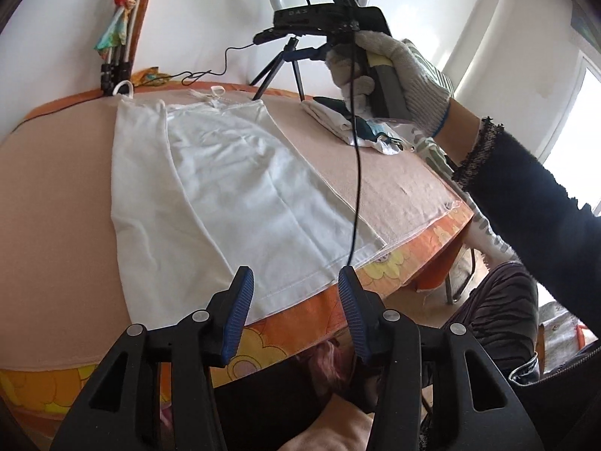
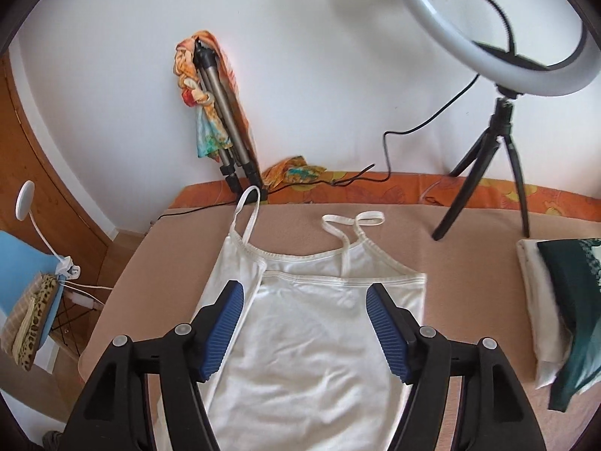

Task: Fold small clothes
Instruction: 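Move both tools to the camisole's unfolded side, then grasp the neckline with the right tool while the left tool grasps the hem, fold inward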

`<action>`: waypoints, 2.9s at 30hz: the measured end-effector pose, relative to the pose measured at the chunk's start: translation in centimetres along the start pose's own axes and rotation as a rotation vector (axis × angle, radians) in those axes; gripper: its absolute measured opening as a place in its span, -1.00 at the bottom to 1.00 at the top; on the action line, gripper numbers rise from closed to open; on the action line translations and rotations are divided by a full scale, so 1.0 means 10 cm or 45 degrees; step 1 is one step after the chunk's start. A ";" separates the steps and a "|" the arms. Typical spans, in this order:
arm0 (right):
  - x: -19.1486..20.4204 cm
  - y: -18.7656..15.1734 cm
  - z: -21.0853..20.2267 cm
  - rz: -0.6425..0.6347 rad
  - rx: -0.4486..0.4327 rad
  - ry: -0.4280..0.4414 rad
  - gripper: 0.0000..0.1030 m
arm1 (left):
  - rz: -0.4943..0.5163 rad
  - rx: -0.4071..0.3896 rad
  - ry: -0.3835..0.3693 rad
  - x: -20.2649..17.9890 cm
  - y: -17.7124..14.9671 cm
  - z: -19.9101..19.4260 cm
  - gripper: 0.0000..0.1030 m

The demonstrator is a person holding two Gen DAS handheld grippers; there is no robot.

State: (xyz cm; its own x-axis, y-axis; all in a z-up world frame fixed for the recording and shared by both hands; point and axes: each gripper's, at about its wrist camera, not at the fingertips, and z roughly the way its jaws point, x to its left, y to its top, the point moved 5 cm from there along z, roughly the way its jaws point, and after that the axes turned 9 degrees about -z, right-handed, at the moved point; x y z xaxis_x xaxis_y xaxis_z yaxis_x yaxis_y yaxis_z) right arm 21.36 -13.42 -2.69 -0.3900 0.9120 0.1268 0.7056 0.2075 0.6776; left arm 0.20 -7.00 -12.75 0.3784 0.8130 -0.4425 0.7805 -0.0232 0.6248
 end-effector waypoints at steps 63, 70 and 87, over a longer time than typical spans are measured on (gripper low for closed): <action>-0.79 -0.14 1.15 -0.047 0.278 -0.096 -0.97 | -0.030 -0.188 0.025 -0.75 0.11 0.89 -0.91; -0.30 0.12 1.15 -0.184 0.298 -0.225 -0.97 | -0.120 -0.257 0.036 -0.52 0.07 0.63 -0.91; 0.66 0.08 1.95 -0.317 0.389 -0.250 -0.98 | -0.341 -0.289 0.093 0.12 -0.11 0.41 -0.91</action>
State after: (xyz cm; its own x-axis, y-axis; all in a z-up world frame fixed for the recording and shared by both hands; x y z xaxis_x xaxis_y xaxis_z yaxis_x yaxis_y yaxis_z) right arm 30.90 -0.36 -15.50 -0.4717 0.8645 -0.1733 0.7582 0.4981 0.4208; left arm 1.87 -8.39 -16.62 0.1322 0.8123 -0.5681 0.7135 0.3198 0.6233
